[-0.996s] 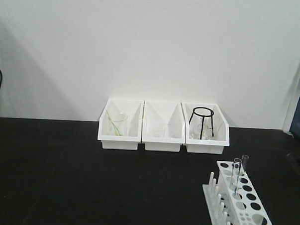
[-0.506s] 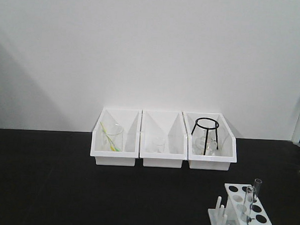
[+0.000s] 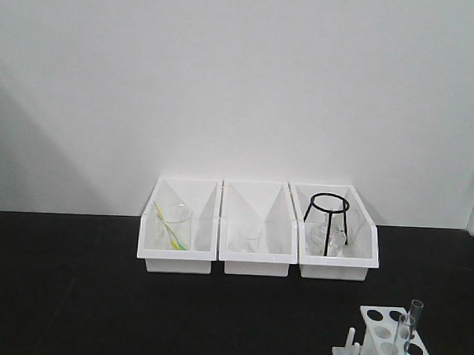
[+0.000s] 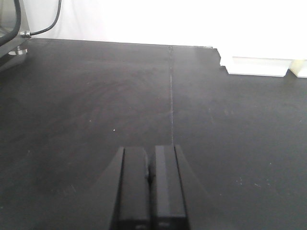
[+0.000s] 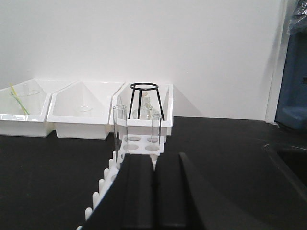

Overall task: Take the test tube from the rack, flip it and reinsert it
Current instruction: 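Move the right gripper down over the glass tubes in the rack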

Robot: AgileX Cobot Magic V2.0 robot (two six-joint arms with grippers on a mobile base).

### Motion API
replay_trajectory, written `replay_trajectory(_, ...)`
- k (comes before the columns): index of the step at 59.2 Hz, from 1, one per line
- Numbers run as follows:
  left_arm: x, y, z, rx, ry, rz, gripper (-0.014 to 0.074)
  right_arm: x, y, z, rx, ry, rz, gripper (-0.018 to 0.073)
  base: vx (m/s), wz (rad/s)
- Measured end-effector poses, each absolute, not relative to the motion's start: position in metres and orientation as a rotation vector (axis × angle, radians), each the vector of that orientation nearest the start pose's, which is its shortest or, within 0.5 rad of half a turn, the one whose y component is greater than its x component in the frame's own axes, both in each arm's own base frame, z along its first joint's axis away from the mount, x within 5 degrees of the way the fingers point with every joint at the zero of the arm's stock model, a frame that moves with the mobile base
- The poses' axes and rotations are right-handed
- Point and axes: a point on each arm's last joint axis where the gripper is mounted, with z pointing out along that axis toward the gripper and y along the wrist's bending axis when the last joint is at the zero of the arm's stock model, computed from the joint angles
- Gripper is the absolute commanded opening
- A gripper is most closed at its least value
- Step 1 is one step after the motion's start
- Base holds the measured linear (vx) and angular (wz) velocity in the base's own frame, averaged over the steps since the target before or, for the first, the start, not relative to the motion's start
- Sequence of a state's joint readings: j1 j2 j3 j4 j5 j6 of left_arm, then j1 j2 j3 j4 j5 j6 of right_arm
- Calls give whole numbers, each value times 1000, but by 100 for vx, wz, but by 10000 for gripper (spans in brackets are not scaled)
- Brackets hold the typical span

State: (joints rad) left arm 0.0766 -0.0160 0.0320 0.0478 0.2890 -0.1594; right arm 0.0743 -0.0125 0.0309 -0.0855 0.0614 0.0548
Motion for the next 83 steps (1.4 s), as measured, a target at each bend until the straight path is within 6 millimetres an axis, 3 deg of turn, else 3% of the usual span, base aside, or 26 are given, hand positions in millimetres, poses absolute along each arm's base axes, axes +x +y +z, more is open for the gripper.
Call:
replay_trajectory(40, 54, 5, 177, -179, 1779, -14, -6, 56, 4, 208, -61, 1475, 55, -8, 0, 0)
replay_trajectory(53, 54, 5, 177, -179, 1779, -14, -6, 55, 4, 249, -57, 1469, 52, -7, 0, 0)
replay_trajectory(66, 54, 5, 177, -179, 1779, -14, -6, 78, 5, 274, -61, 1567, 50, 21, 0, 0)
replay_trajectory(74, 54, 5, 177, -179, 1779, -14, -6, 101, 8, 270, -67, 1650, 51, 76, 0, 0)
replay_trajectory(83, 54, 5, 177, -179, 1779, -14, -6, 125, 10, 258, -74, 1735, 54, 200, 0, 0)
